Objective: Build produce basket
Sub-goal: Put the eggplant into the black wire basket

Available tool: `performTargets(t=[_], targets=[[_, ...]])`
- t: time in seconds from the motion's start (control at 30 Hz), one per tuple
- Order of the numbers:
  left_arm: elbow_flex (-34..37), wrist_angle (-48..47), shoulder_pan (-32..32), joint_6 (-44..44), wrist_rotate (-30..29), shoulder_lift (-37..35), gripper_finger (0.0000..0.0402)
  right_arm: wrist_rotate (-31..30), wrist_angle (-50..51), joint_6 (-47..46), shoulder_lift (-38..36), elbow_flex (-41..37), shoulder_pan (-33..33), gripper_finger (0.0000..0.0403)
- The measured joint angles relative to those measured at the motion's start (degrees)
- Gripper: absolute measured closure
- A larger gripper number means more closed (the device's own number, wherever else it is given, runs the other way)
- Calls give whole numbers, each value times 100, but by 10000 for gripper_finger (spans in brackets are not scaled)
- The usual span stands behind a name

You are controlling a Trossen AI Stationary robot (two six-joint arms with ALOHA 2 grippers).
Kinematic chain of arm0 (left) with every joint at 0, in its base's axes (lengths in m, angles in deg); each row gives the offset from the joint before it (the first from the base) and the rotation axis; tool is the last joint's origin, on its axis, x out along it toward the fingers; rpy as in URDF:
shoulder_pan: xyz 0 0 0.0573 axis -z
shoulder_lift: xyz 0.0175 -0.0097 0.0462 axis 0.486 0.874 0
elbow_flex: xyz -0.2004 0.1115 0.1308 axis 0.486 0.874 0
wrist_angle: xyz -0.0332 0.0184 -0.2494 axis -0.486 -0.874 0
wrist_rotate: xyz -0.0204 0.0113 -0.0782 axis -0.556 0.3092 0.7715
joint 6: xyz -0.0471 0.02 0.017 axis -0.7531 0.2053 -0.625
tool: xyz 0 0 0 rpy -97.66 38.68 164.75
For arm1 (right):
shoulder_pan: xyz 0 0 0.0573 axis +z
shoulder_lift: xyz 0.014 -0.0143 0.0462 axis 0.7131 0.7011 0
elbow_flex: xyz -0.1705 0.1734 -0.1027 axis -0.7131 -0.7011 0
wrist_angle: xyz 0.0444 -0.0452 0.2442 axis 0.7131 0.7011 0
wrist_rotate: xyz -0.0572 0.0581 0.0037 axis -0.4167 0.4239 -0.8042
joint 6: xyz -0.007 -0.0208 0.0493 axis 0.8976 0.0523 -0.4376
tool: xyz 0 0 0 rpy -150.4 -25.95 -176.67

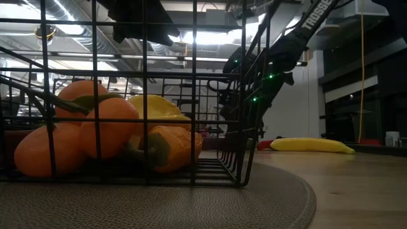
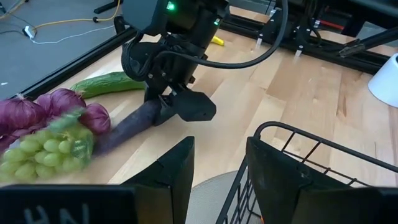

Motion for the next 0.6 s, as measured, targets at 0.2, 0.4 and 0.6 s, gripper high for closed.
performTargets(t=[0.2,0.4,0.6], targets=[[0,-10,0,0,0,0,262,128,275,-206,-230,-20,154,289],[0,-40,0,-4,0,0,262,73,908,-451,-925,-24,427,289],[0,-38,0,-44,0,0,262,-424,1545,-823,-1919,-22,960,289]])
